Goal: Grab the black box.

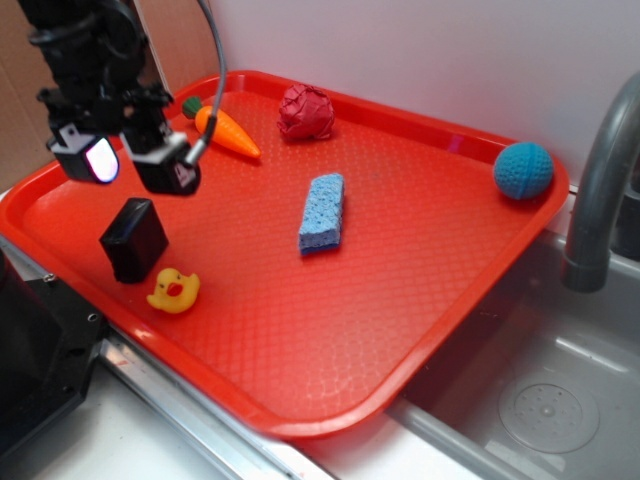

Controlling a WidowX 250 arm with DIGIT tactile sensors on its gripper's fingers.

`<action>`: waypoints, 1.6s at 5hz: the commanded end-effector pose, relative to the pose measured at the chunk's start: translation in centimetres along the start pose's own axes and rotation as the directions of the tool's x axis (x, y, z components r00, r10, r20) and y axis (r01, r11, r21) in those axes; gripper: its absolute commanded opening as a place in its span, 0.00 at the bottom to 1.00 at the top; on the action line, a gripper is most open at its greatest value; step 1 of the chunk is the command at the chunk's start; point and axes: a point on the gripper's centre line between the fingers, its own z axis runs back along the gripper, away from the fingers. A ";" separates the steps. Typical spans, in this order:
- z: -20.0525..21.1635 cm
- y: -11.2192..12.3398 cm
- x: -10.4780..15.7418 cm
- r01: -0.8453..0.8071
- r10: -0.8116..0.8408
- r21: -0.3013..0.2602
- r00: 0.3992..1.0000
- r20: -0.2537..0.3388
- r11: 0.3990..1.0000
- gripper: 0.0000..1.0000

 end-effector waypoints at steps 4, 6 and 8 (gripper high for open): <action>-3.3 2.1 0.2 0.084 -0.080 0.073 0.995 -0.053 0.994 1.00; -4.7 1.5 0.9 0.141 -0.133 0.065 0.985 -0.112 0.988 0.00; 3.3 1.0 3.9 0.350 -0.350 -0.011 0.934 -0.076 0.937 0.00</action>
